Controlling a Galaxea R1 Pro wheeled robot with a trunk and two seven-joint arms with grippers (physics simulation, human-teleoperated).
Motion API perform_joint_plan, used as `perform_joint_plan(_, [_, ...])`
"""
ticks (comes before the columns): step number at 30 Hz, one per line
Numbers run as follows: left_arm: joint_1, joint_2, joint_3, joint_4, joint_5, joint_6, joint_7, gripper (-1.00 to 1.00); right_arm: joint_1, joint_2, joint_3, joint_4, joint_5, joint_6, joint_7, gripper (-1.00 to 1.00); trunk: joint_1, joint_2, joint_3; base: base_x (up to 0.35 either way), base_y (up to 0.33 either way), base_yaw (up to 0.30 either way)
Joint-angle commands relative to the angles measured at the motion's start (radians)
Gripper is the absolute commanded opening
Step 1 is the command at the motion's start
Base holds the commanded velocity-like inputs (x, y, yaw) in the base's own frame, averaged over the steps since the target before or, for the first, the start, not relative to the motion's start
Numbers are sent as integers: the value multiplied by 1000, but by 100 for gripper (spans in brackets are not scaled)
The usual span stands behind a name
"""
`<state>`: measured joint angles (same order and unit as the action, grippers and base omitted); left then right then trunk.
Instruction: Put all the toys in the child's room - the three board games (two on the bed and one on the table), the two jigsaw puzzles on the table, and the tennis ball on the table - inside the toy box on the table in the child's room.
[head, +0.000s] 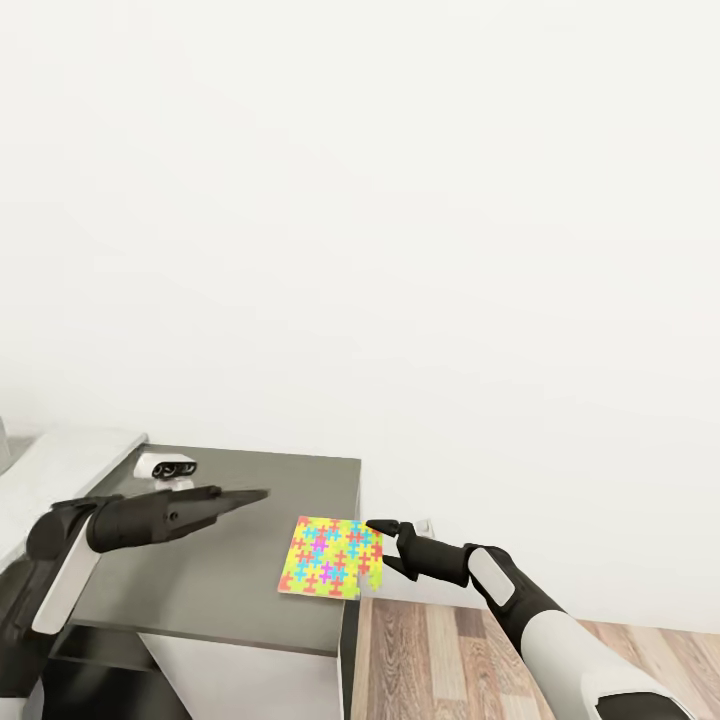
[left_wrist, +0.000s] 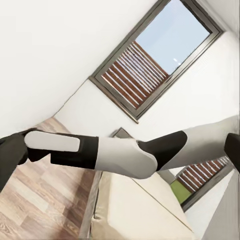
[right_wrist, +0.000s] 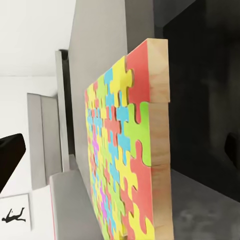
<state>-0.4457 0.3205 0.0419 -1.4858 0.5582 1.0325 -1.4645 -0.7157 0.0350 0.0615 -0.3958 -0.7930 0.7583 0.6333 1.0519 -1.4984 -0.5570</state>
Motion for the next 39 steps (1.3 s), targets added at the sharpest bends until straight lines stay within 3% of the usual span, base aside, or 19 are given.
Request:
perform_joint_plan(1, [-1,-7,-9,-1,0,11,-1,100,-1,-1,3,0,-2,2,2,100,0,-1,-1,0,1,0])
perform_joint_plan(4, [-1,-28,-34,-1,-3,11,4,100,-1,-1,3,0,-2,2,2,100,0,-1,-1,0,0,0])
perform_joint_plan(11, [-1,-37,-38,-1,-4,9,8,100,-1,-1,3,0,-1,3,2,100,0,-1,-1,0,0,0])
perform_joint_plan(12, [-1,-38,-38,-2,-4,9,8,100,-1,-1,3,0,0,3,2,-100,0,-1,-1,0,0,0])
perform_joint_plan(25, [-1,-36,-38,0,-6,6,11,100,-1,-1,3,0,-1,6,3,-100,0,-1,-1,0,0,0])
perform_joint_plan(36, [-3,-25,-35,7,-10,13,18,100,-1,-1,2,-1,-5,5,12,-100,-42,76,33,0,0,0])
perform_joint_plan(39, [-4,-10,-31,10,-11,14,21,100,-1,-2,2,-2,-4,6,8,-100,-54,97,43,0,0,0])
